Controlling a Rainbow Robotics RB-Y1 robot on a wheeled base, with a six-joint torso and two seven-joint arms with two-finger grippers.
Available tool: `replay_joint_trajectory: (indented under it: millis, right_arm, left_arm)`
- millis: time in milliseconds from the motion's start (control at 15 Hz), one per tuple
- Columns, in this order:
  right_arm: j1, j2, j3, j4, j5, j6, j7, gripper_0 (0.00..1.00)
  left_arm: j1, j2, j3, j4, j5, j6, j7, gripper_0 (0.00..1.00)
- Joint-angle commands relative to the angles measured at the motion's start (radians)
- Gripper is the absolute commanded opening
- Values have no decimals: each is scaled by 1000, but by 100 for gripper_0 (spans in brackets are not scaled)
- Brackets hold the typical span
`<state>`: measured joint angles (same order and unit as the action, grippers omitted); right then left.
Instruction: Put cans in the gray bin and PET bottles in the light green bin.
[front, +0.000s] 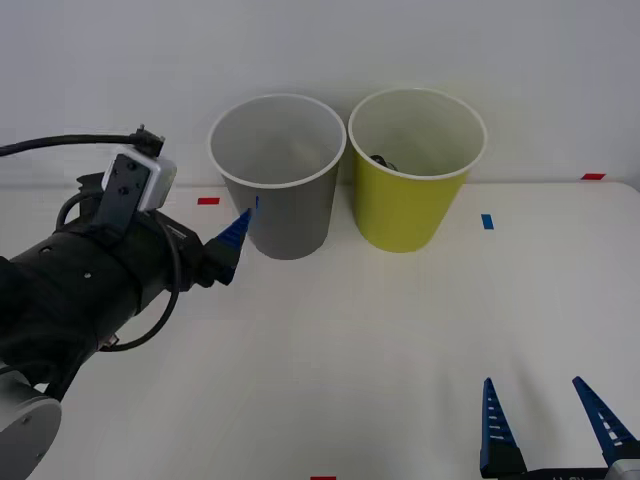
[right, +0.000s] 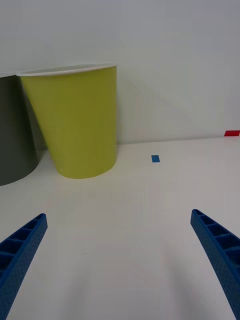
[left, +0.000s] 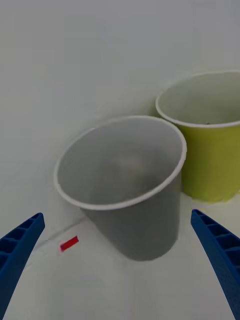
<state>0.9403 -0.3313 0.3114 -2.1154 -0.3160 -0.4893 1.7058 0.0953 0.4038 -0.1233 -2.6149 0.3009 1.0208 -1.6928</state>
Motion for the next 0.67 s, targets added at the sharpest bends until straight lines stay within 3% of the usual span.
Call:
replay_joint_trajectory:
  millis: [67,267,533,667]
  right_arm:
    - [0,0,0,0,0,0,0,100]
    - [0,0,0,0,0,0,0,100]
    - [0,0,0,0,0,0,0,100]
    - [0,0,0,0,0,0,0,100]
  left_arm:
    - [93,-59,22,-3,-48,-41,-2,100]
    - [208,-57,36,114,-65,-372,1,100]
    - [351,-46,39,226,-31,-619,7,100]
    - [420,-40,28,242,-26,-674,5,100]
